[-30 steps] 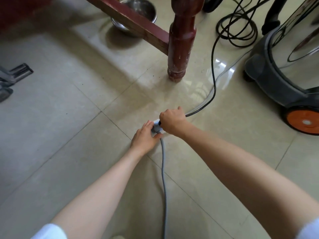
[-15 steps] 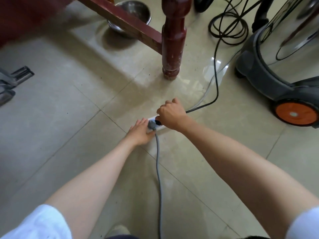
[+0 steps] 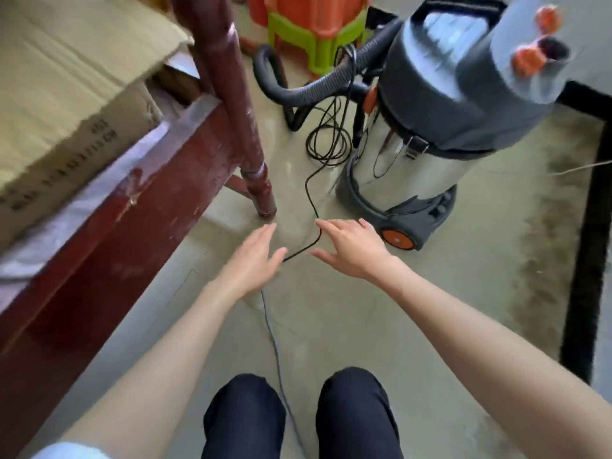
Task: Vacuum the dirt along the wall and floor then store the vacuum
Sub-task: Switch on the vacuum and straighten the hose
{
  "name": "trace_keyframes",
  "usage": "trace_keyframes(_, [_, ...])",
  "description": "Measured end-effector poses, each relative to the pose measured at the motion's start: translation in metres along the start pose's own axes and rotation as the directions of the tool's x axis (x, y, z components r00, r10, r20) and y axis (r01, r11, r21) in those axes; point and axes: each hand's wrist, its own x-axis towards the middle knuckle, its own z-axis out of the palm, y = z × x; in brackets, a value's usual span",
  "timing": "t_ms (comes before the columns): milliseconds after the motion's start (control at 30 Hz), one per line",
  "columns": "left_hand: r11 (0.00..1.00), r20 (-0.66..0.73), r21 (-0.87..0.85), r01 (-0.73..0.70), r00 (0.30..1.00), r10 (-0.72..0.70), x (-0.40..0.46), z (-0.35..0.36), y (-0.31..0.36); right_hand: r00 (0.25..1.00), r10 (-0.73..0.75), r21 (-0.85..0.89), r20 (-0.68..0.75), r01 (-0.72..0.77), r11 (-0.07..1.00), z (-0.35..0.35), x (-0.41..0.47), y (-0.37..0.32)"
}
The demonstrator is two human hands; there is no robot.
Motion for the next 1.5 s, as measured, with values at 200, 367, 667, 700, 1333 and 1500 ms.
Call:
trace_keyframes(200, [0.975, -0.063, 0.12, -0.187, 0.979, 0.195, -0.069, -0.113, 0.149, 0.976, 0.16, 0.123, -0.146, -0.143, 0.982, -0.16, -0.136, 0.043])
trace_keyframes(367, [0.924, -0.117, 0.195, -0.33, 0.927, 0.356, -0.106, -0.164, 0.28, 0.919, 0.276, 0.193, -0.28, -0.228, 0.954, -0.268, -0.225, 0.08])
trace_keyframes(667, [0.85, -0.156, 0.219, -0.479, 0.843, 0.515, -0.11, -0.191, 0.403, 0.841, 0.36, 0.221, -0.405, -0.292, 0.931, -0.353, -0.305, 0.136])
trace_keyframes(700, [0.85, -0.158, 0.226, -0.477, 0.843, 0.515, -0.106, -0.193, 0.408, 0.84, 0.363, 0.22, -0.403, -0.296, 0.93, -0.357, -0.305, 0.142])
trace_keyframes(1333, [0.89, 0.083, 0.221, -0.399, 0.917, 0.39, 0.141, -0.15, 0.441, 0.87, 0.479, 0.409, -0.116, -0.398, 0.822, -0.355, -0.117, 0.302])
trace_keyframes(1500, [0.898, 0.18, 0.262, -0.354, 0.932, 0.314, 0.21, -0.124, 0.439, 0.872, 0.488, 0.49, -0.043, -0.407, 0.771, -0.339, -0.055, 0.346])
